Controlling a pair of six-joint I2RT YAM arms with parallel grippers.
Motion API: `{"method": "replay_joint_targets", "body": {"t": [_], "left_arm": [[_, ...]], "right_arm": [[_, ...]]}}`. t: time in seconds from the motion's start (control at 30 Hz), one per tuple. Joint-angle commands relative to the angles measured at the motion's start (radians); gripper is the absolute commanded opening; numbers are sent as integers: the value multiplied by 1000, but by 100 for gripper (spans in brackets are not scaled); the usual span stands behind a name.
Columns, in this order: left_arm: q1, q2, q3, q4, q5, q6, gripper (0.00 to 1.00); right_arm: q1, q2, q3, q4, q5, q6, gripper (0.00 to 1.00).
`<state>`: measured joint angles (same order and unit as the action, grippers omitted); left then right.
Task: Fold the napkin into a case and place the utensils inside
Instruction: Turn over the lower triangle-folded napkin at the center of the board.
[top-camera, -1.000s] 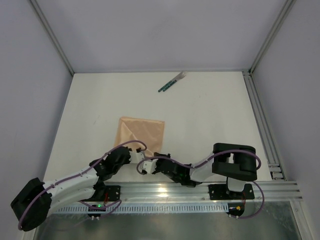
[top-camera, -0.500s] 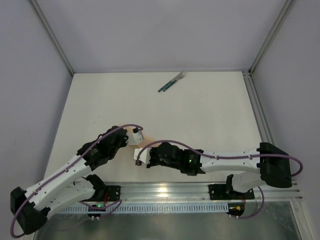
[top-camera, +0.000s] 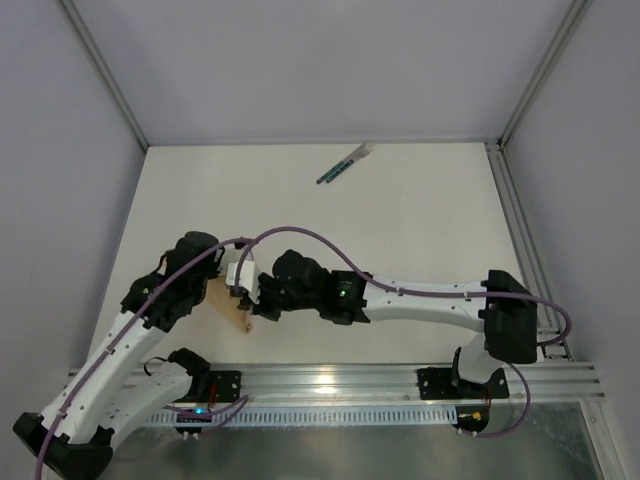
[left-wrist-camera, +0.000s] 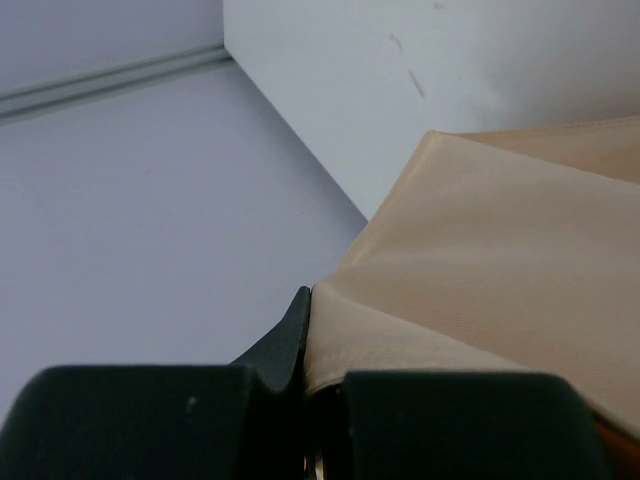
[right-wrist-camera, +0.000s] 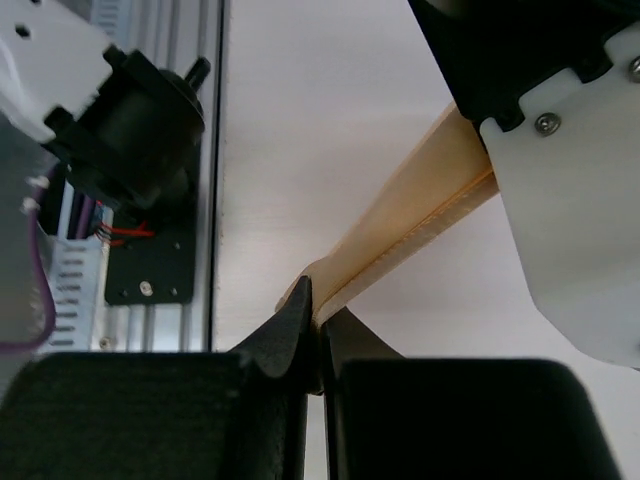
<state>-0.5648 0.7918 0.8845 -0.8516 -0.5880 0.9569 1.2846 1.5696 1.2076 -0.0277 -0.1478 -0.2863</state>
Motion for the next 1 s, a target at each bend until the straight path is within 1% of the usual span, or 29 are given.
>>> {"method": "replay_joint_targets", "body": {"t": [0.0, 0.03, 0.07, 0.13, 0.17, 0.23, 0.27, 0.3, 0.33, 0.37, 0.4, 0.47, 0.6, 0.63, 0.73, 0.77, 0.8, 0.83, 0.9, 0.93, 0.97], "left_arm": [[130, -26, 24, 16, -142, 187, 0], [156, -26, 34, 37, -113, 222, 0], [216, -29, 39, 49, -95, 241, 0], [284, -31, 41, 104, -41, 281, 0], [355, -29, 34, 132, -26, 328, 0], [428, -7, 28, 195, 17, 365, 0], [500, 6, 31, 209, 72, 390, 0], [534, 15, 31, 226, 95, 399, 0], [558, 23, 31, 246, 112, 410, 0], [612, 41, 33, 282, 137, 425, 0], [624, 50, 34, 296, 143, 430, 0], [629, 72, 48, 312, 177, 433, 0], [629, 104, 60, 335, 249, 437, 0], [629, 116, 65, 341, 263, 437, 0], [623, 176, 76, 355, 336, 436, 0], [606, 191, 76, 356, 344, 437, 0], [588, 229, 76, 367, 346, 433, 0], [529, 248, 67, 374, 329, 427, 0], [461, 308, 44, 425, 303, 419, 0], [395, 331, 36, 440, 288, 413, 0], [367, 355, 33, 457, 289, 405, 0]], "right_arm": [[21, 75, 79, 137, -211, 226, 4], [21, 102, 90, 175, -214, 266, 4], [21, 153, 101, 251, -208, 330, 4], [21, 200, 112, 311, -196, 387, 4], [22, 248, 136, 355, -199, 448, 4], [24, 291, 164, 393, -202, 515, 4], [22, 311, 194, 412, -203, 545, 4], [25, 346, 213, 443, -202, 590, 4], [33, 365, 231, 452, -196, 601, 4], [38, 380, 277, 460, -193, 604, 4], [42, 395, 300, 462, -190, 611, 4], [47, 434, 337, 504, -200, 639, 4], [42, 463, 330, 603, -203, 743, 4], [39, 463, 320, 621, -205, 798, 4], [10, 439, 221, 715, -181, 912, 4], [-13, 416, 149, 765, -168, 936, 4], [-25, 406, 115, 784, -156, 958, 4], [-37, 396, 87, 798, -151, 972, 4], [-71, 366, 0, 807, -132, 1004, 4], [-82, 357, -64, 816, -127, 1016, 4], [-93, 348, -100, 837, -119, 1047, 4]]}}
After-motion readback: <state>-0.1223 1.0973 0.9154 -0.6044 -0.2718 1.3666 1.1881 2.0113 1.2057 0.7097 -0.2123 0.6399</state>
